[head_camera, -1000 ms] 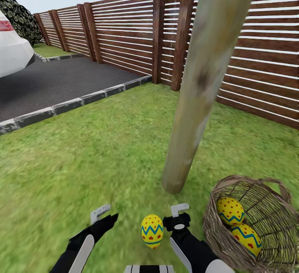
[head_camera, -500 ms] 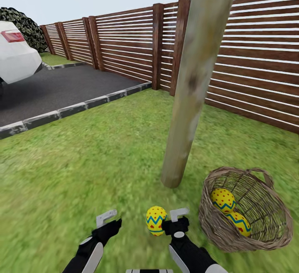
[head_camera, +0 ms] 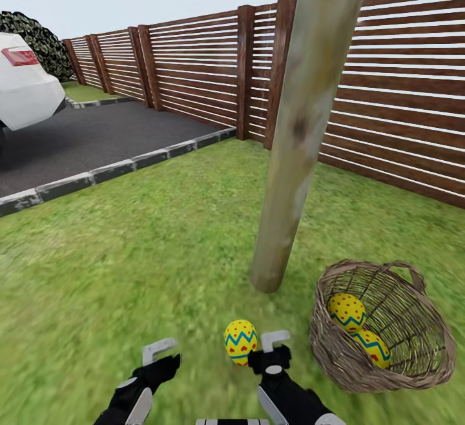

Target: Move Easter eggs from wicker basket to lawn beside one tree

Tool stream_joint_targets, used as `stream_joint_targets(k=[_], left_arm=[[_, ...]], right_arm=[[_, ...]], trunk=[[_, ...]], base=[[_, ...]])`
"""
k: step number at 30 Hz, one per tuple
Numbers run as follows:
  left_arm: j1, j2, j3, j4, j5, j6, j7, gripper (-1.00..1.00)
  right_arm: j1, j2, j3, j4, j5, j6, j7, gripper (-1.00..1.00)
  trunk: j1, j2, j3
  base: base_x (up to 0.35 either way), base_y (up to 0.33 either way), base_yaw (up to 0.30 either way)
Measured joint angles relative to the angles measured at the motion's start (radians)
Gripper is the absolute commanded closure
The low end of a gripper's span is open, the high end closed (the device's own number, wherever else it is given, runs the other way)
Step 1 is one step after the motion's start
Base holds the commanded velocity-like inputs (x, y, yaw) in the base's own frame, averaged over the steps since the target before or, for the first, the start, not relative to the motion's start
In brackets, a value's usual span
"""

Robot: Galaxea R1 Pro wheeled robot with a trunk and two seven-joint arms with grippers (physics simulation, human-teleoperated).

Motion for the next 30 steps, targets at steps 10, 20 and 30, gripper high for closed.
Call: stream_joint_targets(k=[10,20,30], left_arm=[[-0.015,0.038,0.052,-0.056,0.001,0.057,0.055,-1.0],[-0.105,0.136,0.133,-0.231,0.004,0.673,0.186,-1.0],[-0.116,0.177,0.14,-0.247,0.007,0.688,0.158,-1.0]], right_arm=[[0.0,0.0,-0.055,-0.056,0.0,0.057,-0.056,-1.0],[-0.004,0.0,-0.245,-0.536,0.007,0.744,-0.125,-1.0],[-0.1,0.0,-0.244,-0.544,0.009,0.781,-0.127,-1.0]], trunk=[[0.0,0.0,0.0],[0.0,0.0,0.0],[0.0,0.0,0.0]], base=[[0.0,0.0,0.0],[0.0,0.0,0.0],[-0.15,-0.028,0.0]])
